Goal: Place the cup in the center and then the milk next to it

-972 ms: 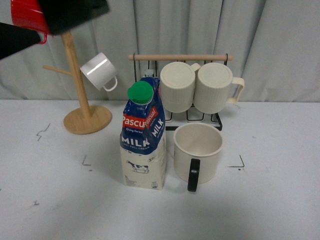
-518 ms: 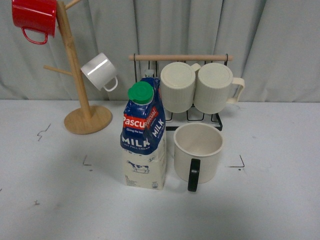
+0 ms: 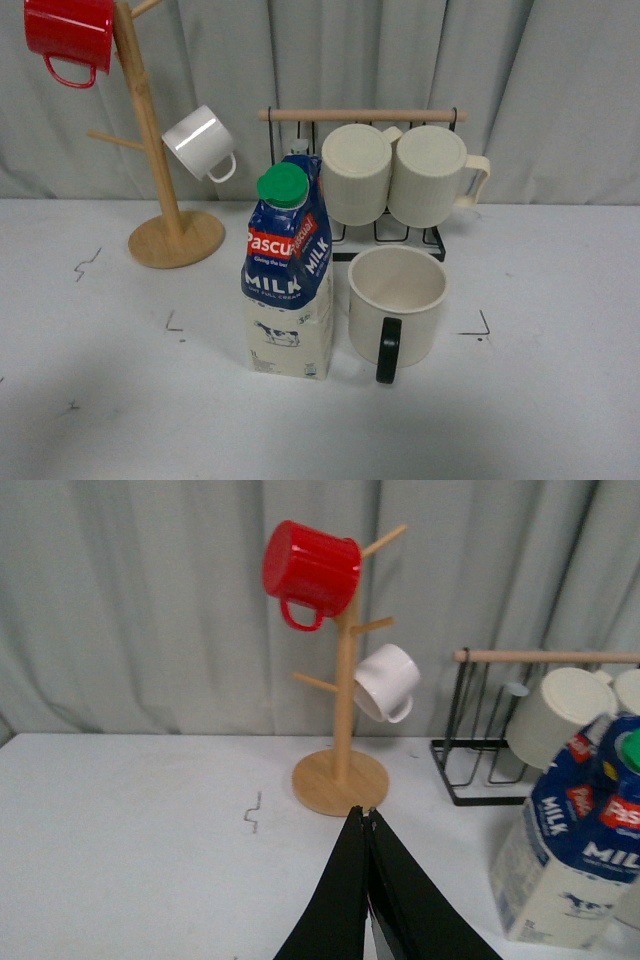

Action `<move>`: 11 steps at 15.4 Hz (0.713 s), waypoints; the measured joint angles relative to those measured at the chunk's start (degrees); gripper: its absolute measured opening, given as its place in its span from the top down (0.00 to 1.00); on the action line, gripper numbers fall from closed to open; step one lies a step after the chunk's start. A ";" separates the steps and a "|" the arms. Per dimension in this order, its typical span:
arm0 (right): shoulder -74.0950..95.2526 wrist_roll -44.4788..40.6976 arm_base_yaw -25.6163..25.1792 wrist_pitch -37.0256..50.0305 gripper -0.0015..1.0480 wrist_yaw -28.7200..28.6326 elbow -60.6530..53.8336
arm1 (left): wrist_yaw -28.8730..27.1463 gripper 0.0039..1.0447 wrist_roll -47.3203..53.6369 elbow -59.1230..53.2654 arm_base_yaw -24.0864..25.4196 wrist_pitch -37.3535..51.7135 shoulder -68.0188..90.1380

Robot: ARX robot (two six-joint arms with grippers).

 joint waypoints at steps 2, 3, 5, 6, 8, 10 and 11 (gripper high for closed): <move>0.00 0.00 0.00 0.00 0.06 0.02 0.00 | 0.20 0.99 0.02 -1.27 -0.35 -2.60 -3.45; 0.00 0.00 0.00 0.02 0.06 0.02 0.00 | 0.17 0.99 0.02 -1.51 -0.28 -3.54 -4.92; 0.00 0.00 0.00 0.00 0.06 0.02 0.00 | 0.22 0.99 0.02 -3.39 -0.28 -3.78 -7.41; 0.00 0.00 0.00 0.02 0.06 0.02 0.00 | 0.20 0.99 0.02 -3.39 -0.28 -4.70 -8.50; 0.00 0.00 0.00 0.02 0.06 0.02 0.00 | 0.20 0.99 0.02 -3.39 -0.31 -7.63 -11.89; 0.00 0.00 0.00 0.00 0.06 0.02 0.00 | 0.20 0.99 0.02 -3.39 -0.31 -10.01 -14.05; 0.00 0.00 0.00 0.02 0.06 0.02 0.00 | 0.20 0.99 0.02 -3.39 -0.31 -10.99 -15.04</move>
